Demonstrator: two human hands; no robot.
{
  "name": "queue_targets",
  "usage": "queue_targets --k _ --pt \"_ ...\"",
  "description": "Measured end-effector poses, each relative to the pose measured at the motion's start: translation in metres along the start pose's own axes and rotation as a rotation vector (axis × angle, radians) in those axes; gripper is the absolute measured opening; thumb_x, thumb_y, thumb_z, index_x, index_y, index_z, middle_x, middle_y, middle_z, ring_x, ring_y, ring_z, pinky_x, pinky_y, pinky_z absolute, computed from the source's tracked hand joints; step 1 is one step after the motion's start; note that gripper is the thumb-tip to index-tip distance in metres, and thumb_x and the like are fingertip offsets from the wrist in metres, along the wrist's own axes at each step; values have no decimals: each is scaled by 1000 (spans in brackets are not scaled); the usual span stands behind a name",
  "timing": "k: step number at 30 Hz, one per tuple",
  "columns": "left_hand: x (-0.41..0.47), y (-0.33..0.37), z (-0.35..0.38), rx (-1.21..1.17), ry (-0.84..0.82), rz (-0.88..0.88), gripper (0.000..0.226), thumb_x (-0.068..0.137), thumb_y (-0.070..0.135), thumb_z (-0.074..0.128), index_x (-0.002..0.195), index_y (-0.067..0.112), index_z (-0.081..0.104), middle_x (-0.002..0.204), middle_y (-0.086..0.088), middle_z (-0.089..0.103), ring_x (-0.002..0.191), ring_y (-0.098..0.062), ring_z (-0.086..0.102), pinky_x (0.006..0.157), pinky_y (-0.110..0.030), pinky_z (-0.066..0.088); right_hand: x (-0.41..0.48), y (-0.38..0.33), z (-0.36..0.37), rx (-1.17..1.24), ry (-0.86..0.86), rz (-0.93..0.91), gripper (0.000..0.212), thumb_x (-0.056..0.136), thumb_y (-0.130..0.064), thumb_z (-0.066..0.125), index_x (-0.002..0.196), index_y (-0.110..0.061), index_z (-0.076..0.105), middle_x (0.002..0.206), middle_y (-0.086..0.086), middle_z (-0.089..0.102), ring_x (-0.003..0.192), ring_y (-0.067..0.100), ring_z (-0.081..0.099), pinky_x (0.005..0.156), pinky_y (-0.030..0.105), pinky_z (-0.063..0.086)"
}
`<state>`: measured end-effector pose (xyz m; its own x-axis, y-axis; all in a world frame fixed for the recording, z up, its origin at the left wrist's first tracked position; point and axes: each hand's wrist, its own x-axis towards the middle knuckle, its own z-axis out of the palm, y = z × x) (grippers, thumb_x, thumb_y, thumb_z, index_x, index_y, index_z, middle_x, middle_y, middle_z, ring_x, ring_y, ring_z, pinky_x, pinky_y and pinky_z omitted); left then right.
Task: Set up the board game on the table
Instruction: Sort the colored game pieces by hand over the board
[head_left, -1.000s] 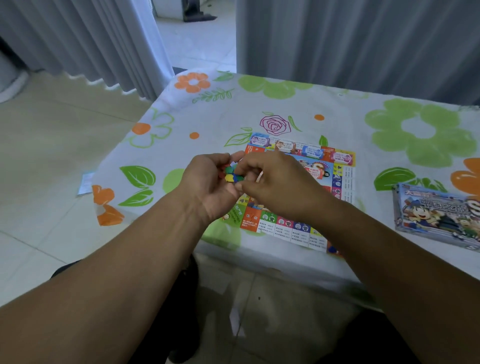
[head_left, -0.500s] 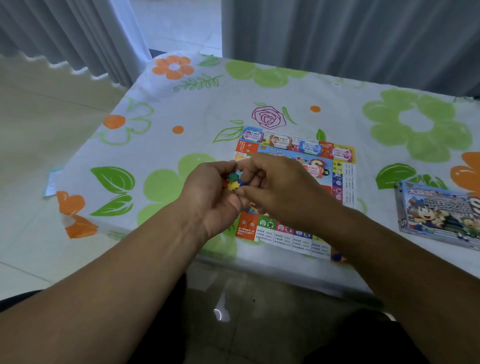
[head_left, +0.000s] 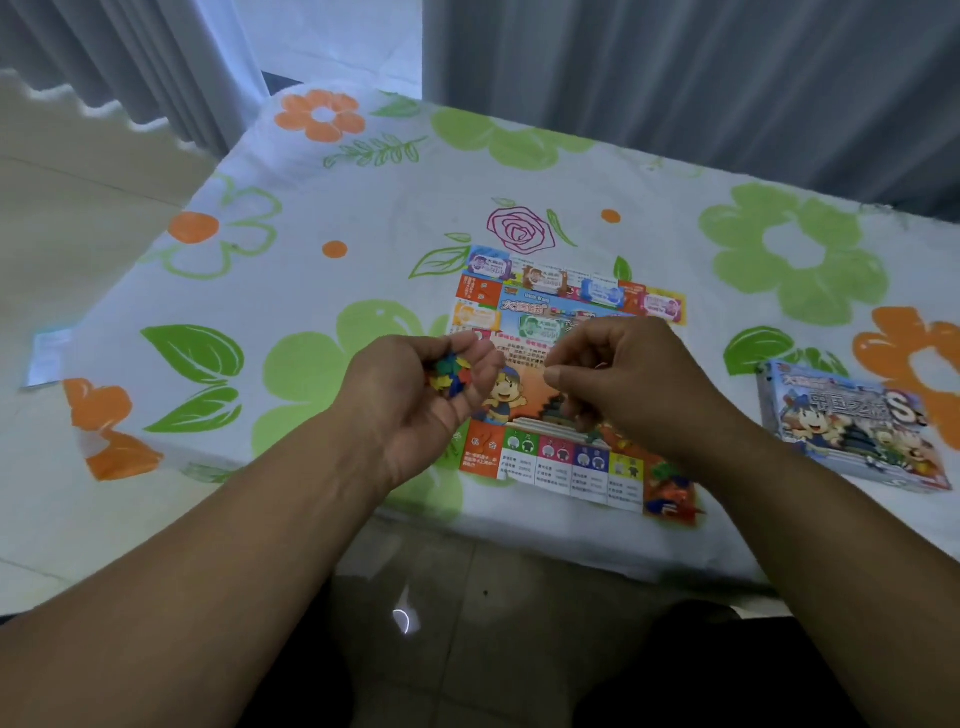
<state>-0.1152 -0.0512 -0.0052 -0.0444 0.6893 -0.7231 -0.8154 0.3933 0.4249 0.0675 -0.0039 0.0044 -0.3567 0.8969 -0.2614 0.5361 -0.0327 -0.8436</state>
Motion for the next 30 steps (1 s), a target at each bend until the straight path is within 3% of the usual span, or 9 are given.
queue_targets --k 4,11,23,30 --pt "2 4 -6 48 27 12 23 100 2 43 103 -9 64 83 -20 74 72 -30 74 72 -34 63 18 20 5 -117 -65 70 6 92 -8 70 87 -12 70 73 6 69 59 13 69 55 27 55" --pt "16 9 3 87 28 43 28 101 0 38 108 -10 63 97 -23 75 88 -33 75 74 -36 63 66 41 8 -475 -124 -12 8 95 -15 65 91 -19 71 89 -9 64 81 9 61 67 28 44" --pt "25 7 4 171 -1 -13 29 93 -5 40 107 -10 65 112 -26 71 104 -35 71 82 -39 61 81 46 19 -642 -154 -56 11 93 -12 65 91 -16 75 90 -1 71 84 17 66 79 41 58" --pt "25 4 5 205 -11 -11 27 92 -13 43 108 -12 64 116 -28 69 106 -36 71 83 -38 61 78 43 14 -659 -92 -94 6 94 -14 65 92 -15 71 93 -2 64 86 17 62 73 33 51"
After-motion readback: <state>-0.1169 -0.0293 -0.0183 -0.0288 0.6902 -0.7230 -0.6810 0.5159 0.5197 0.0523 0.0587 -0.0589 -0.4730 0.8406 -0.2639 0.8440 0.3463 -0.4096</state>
